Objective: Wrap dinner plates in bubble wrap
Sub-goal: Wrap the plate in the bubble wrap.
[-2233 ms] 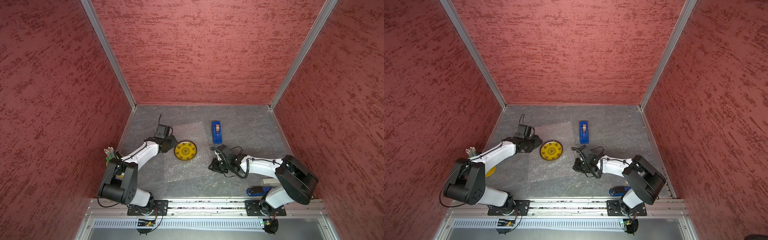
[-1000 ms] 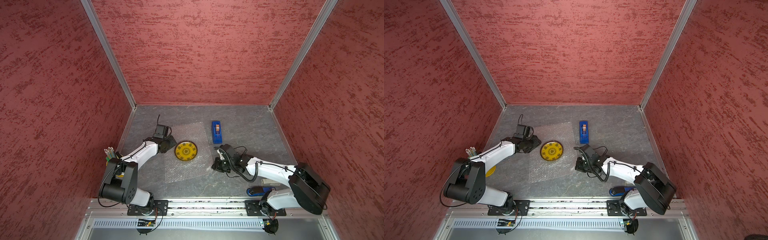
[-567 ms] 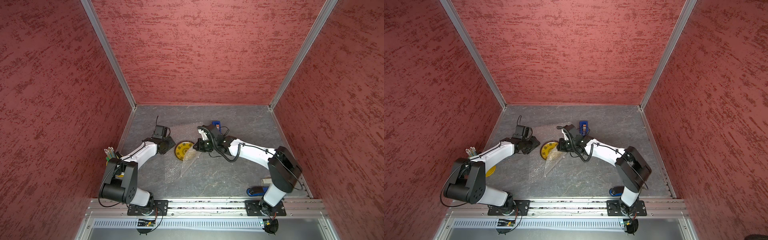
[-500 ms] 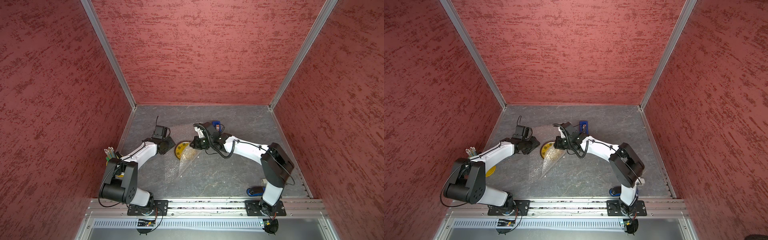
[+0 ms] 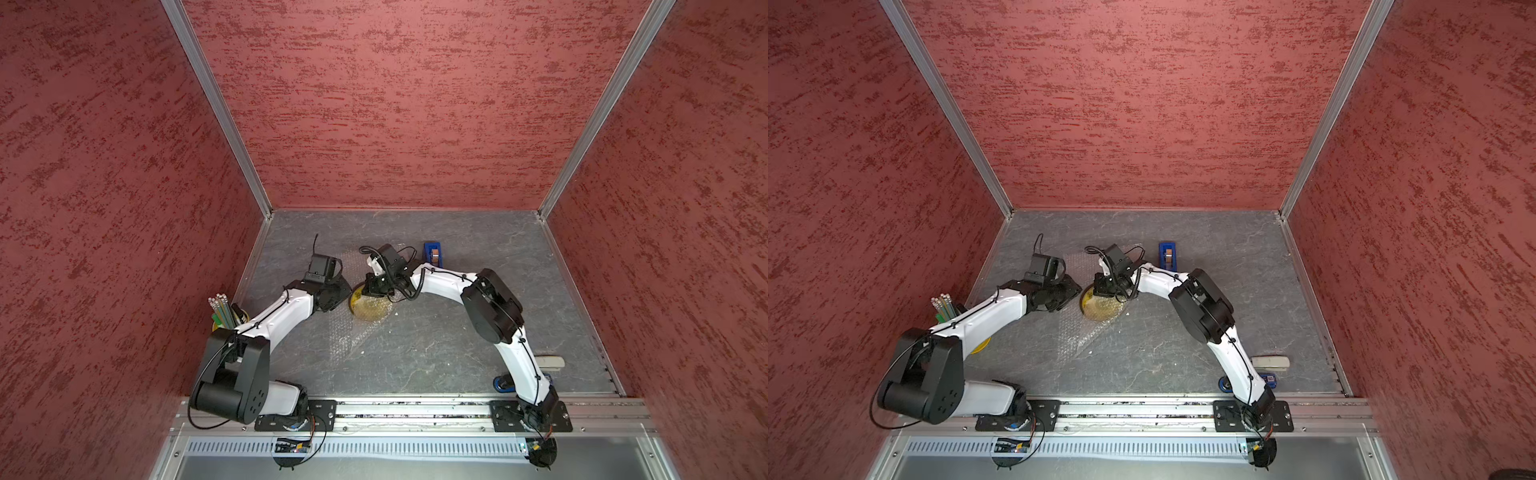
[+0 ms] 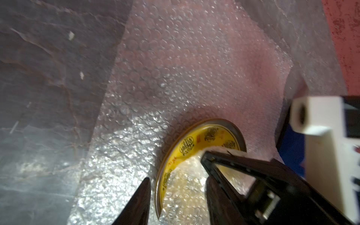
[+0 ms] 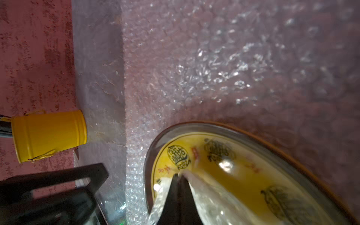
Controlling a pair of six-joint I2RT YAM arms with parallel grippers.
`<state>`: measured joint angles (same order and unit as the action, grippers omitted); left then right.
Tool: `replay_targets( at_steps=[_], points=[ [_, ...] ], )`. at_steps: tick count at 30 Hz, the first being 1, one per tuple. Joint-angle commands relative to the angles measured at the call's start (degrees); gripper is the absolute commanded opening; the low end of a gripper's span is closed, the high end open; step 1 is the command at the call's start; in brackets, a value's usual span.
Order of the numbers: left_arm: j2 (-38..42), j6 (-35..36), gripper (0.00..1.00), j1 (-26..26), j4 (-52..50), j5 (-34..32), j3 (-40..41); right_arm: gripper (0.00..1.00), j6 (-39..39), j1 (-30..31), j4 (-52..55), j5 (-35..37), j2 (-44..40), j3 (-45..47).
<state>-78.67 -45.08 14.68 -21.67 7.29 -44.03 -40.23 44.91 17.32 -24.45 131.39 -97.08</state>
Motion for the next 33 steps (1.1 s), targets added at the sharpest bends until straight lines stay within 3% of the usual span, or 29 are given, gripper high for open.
replay_targets(
  at_steps=[1,3,5,10,16,23,33],
  points=[
    [0.5,-2.5,0.46,3.8,2.0,-0.2,2.4,0.1,-0.1,0.0,1.0,-0.8,0.6,-1.9],
    [-0.5,-4.6,0.41,5.1,4.1,0.6,3.8,0.28,0.1,0.0,0.9,-0.7,0.5,-1.9],
    [-1.4,-6.7,0.36,5.7,5.8,1.2,4.6,0.41,0.3,0.0,1.2,-0.1,-0.1,-2.1],
    [-3.8,-8.1,0.28,6.2,8.4,2.0,4.1,0.46,0.4,-0.2,1.6,0.3,-0.7,-3.9],
    [-7.8,-8.0,0.22,3.8,9.6,2.5,3.0,0.34,0.4,-0.7,2.1,4.5,-4.9,-2.4],
    [-10.1,-7.0,0.19,2.5,9.3,4.0,3.2,0.11,0.5,-2.4,1.9,4.5,-7.1,3.7],
    [-9.7,-4.6,0.2,1.6,6.4,4.8,3.2,0.06,-4.5,-1.5,-7.6,2.9,-11.4,19.6]
  ],
)
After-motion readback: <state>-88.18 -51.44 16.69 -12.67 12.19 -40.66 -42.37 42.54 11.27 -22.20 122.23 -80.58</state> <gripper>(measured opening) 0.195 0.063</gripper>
